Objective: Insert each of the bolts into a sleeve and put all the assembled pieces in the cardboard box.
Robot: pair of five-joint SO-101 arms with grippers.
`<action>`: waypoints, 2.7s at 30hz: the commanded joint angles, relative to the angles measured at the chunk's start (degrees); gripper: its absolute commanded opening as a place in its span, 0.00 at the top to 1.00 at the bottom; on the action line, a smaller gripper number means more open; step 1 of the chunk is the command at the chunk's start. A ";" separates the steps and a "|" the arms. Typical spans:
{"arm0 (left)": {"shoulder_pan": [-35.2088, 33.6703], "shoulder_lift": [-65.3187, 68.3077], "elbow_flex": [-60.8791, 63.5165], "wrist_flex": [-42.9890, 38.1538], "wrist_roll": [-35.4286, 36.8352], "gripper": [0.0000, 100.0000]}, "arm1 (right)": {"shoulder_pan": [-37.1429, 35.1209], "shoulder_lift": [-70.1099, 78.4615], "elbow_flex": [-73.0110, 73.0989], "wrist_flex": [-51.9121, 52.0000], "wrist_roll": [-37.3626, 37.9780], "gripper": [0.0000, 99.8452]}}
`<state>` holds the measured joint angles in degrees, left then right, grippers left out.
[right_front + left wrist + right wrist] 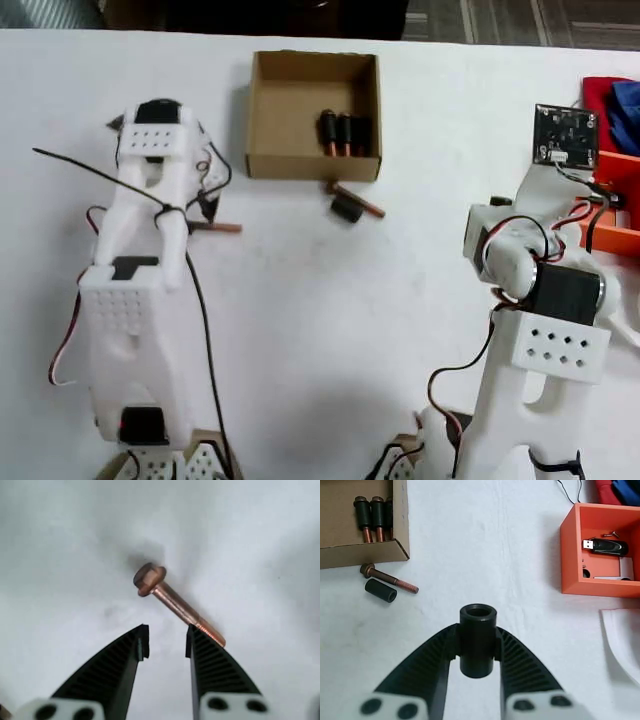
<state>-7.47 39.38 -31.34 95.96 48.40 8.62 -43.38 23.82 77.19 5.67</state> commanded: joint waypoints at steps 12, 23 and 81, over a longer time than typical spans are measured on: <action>-0.35 5.89 -2.95 -4.31 9.49 0.85 | -0.22 -1.10 -0.18 -1.10 -0.44 0.98; -0.26 6.86 -2.42 -6.86 9.41 0.85 | -0.48 -1.10 -0.18 -1.27 -0.44 0.98; -0.26 17.32 -20.53 -0.62 -58.29 0.97 | -0.31 -1.45 -0.18 -1.01 -0.44 0.98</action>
<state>-7.21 57.14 -50.24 97.27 -9.54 8.62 -43.38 23.82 77.19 5.67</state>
